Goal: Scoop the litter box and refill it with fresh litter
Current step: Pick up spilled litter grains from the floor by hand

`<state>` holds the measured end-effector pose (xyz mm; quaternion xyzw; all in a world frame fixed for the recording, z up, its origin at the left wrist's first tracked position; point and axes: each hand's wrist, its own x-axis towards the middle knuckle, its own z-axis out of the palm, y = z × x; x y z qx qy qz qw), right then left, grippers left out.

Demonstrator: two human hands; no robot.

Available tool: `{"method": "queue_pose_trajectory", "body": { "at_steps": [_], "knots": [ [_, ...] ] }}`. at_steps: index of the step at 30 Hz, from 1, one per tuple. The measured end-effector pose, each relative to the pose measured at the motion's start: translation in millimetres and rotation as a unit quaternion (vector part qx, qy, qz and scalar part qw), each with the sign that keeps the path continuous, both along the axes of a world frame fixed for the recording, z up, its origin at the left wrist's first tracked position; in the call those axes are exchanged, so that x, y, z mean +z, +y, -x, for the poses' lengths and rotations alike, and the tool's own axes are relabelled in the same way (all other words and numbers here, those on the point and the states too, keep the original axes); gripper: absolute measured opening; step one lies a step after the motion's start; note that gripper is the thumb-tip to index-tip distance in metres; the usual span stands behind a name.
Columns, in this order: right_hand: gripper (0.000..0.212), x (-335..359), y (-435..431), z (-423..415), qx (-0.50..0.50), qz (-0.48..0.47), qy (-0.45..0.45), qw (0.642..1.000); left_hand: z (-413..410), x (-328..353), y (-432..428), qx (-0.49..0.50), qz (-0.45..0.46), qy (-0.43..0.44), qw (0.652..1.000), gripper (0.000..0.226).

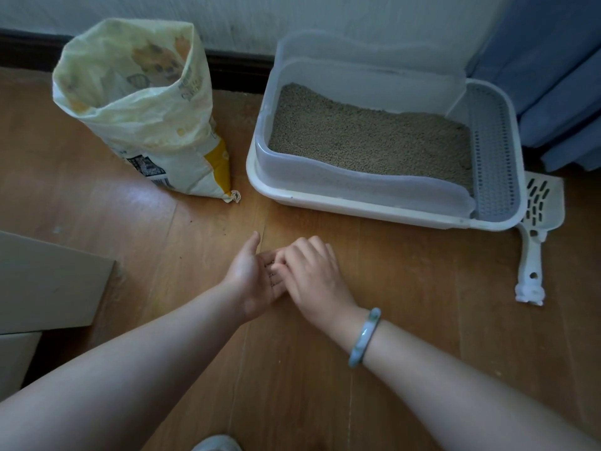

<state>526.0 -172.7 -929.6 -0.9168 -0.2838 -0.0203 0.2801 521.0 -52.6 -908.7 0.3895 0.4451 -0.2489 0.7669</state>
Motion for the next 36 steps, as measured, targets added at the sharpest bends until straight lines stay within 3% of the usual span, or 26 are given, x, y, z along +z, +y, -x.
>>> {"method": "queue_pose_trajectory", "body": {
  "at_steps": [9,13,16,20,23,30,36],
  "knots": [
    [0.020,-3.1,-30.0,-7.2,-0.022,-0.077,0.060,0.995,0.1,0.1,6.2,0.027,0.010,-0.008,1.000,0.066],
    [0.017,-23.4,-82.3,-25.9,-0.064,0.036,0.066,0.995,0.6,0.9,11.9,0.041,0.002,-0.006,0.999,0.065],
    [0.024,-30.6,-99.4,-25.5,-0.007,0.108,0.086,0.990,-0.4,2.5,14.3,0.049,0.000,-0.004,0.999,0.065],
    [0.033,-32.4,-94.9,-18.6,0.061,0.135,0.094,0.984,-2.2,2.3,12.2,0.048,-0.004,-0.007,0.999,0.065],
    [0.032,-39.4,-88.6,-17.2,0.057,0.121,0.071,0.989,-3.3,1.4,10.0,0.050,-0.002,-0.006,0.999,0.065],
    [0.006,-47.1,-80.8,-28.5,0.094,0.102,0.016,0.990,-4.0,-0.2,9.7,0.054,-0.002,-0.007,0.999,0.064],
    [0.018,-51.0,-84.3,-31.7,0.100,0.136,-0.029,0.985,-2.3,-1.9,10.4,0.052,-0.002,-0.004,0.999,0.065]
  ]
}}
